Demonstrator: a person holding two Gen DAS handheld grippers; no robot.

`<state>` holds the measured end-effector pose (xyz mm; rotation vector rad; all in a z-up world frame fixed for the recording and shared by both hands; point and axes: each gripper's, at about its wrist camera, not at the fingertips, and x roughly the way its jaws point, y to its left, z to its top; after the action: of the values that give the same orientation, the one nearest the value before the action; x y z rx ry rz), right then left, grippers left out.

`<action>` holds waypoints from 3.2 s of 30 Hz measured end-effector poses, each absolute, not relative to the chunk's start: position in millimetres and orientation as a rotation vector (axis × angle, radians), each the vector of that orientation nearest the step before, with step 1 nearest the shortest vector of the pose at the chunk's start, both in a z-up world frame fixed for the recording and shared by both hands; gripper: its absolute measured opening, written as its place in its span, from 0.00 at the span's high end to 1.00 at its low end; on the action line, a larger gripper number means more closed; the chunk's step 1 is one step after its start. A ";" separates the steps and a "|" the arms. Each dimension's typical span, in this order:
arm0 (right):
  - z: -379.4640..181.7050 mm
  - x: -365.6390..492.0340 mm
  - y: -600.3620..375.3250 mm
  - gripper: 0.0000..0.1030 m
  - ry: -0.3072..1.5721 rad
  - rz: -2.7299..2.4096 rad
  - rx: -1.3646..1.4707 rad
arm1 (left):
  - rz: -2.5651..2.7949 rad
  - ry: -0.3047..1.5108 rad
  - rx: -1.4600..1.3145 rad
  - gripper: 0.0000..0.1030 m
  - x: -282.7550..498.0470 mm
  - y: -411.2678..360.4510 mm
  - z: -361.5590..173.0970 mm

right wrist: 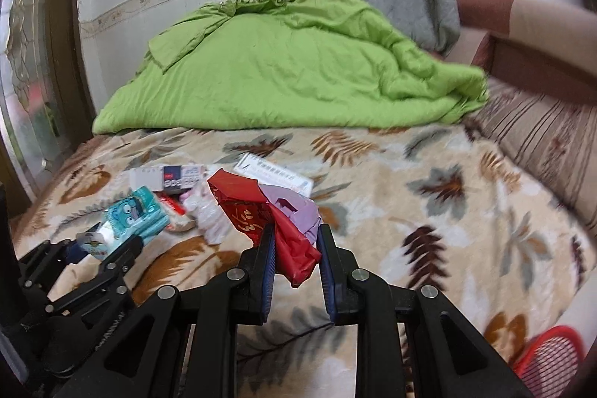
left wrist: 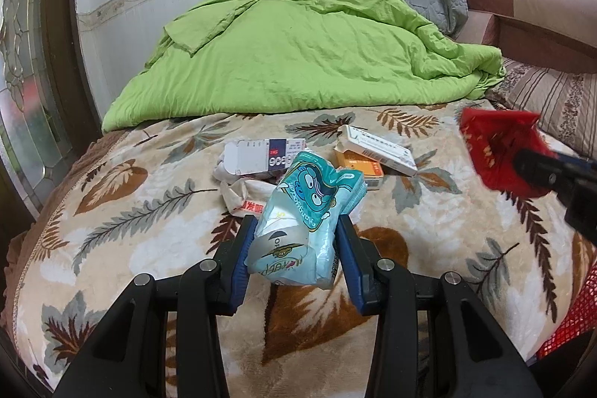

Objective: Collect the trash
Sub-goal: 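Lift the blue wet-wipe pack with the left tool and hold it above the bed, then carry both held items to the red wastebasket and release them, then return both tools to the bed and grasp a clear plastic bag with the right tool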

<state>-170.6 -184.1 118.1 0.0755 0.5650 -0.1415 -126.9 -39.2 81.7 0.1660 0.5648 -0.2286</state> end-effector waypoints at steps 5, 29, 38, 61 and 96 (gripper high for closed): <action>132.3 -189.9 -196.6 0.78 0.560 -0.187 0.025 | -0.291 0.556 0.145 0.60 -135.0 -48.1 91.3; 128.0 -329.2 -310.1 0.78 0.596 -0.489 -0.029 | -0.712 0.562 0.212 0.59 -245.2 -176.7 127.4; 123.3 -345.3 -334.9 0.77 0.615 -0.477 0.071 | -0.780 0.596 0.241 0.59 -263.8 -203.6 125.8; 95.0 -448.7 -443.5 0.72 0.672 -0.568 0.456 | -1.082 0.737 0.371 0.48 -330.5 -312.9 113.0; 124.7 -291.1 -297.5 0.48 0.733 -0.131 0.274 | -0.518 0.732 0.106 0.35 -182.9 -100.9 121.6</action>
<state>-291.1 -297.5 124.7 0.2739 0.7326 -0.1307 -182.9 -100.9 121.6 0.1058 0.7318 -0.5175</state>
